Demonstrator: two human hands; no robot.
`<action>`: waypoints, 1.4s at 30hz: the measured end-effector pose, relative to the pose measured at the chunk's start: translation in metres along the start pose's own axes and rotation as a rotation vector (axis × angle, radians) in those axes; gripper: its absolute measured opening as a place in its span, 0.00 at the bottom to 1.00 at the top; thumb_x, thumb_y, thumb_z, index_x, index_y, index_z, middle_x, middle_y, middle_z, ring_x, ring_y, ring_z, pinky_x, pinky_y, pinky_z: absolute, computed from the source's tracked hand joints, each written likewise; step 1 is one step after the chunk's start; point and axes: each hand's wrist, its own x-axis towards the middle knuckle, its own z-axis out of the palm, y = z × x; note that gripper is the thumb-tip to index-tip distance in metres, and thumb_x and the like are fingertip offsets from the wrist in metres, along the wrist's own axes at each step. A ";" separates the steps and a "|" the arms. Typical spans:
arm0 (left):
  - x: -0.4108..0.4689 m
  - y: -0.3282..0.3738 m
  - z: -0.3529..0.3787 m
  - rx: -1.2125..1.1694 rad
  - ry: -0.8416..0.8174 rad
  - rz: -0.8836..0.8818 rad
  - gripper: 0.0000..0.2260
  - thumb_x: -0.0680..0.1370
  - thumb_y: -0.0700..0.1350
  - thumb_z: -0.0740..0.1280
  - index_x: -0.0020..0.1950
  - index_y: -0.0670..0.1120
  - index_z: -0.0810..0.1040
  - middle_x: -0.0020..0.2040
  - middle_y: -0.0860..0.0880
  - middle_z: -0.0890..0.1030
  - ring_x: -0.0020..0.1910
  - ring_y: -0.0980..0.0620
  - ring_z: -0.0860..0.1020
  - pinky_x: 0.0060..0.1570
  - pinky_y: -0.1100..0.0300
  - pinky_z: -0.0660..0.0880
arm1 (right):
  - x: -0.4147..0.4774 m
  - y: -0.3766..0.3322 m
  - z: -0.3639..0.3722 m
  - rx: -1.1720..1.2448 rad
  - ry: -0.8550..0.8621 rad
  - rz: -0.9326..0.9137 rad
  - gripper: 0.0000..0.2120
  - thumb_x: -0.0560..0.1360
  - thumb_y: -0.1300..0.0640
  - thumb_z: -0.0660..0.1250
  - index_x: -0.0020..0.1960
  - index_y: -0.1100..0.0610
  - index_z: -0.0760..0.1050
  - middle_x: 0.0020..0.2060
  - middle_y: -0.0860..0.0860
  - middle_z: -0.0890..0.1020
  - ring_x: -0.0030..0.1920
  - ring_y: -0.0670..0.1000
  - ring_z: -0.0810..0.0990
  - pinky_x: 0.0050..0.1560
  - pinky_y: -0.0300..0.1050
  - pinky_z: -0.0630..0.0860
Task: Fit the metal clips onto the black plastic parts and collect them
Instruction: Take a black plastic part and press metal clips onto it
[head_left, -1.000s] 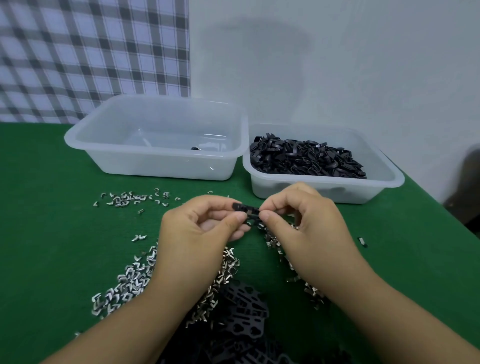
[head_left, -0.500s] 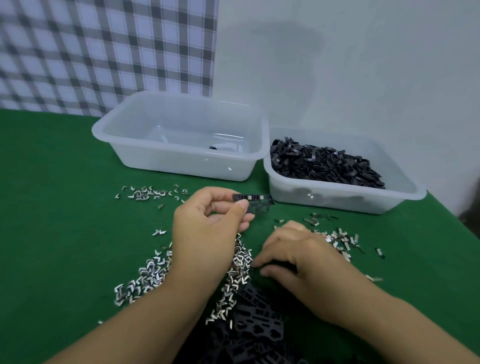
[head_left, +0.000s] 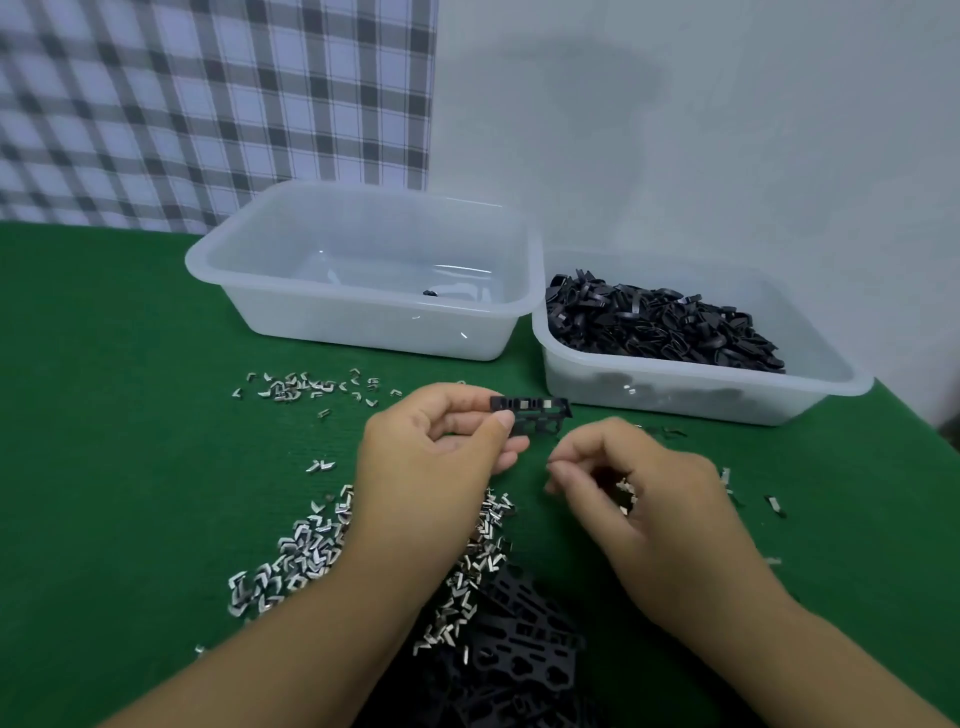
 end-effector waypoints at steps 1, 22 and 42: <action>-0.001 0.000 0.001 0.002 -0.018 -0.006 0.06 0.72 0.32 0.71 0.42 0.43 0.81 0.34 0.45 0.85 0.35 0.50 0.85 0.33 0.68 0.78 | 0.000 0.000 -0.002 0.026 0.064 0.004 0.02 0.70 0.57 0.66 0.41 0.51 0.76 0.32 0.44 0.80 0.35 0.43 0.77 0.35 0.31 0.71; -0.007 0.001 0.005 0.064 -0.170 -0.009 0.08 0.72 0.31 0.70 0.41 0.43 0.81 0.33 0.44 0.84 0.36 0.49 0.85 0.34 0.66 0.79 | 0.001 -0.004 -0.004 0.064 0.366 -0.005 0.07 0.70 0.59 0.69 0.48 0.52 0.79 0.39 0.39 0.82 0.40 0.41 0.81 0.41 0.33 0.75; -0.010 0.003 0.008 0.064 -0.221 -0.040 0.12 0.71 0.32 0.71 0.36 0.49 0.83 0.31 0.44 0.84 0.34 0.49 0.85 0.31 0.67 0.78 | 0.003 0.005 0.005 0.014 0.329 0.004 0.04 0.69 0.60 0.69 0.42 0.55 0.82 0.40 0.45 0.76 0.44 0.49 0.76 0.47 0.30 0.69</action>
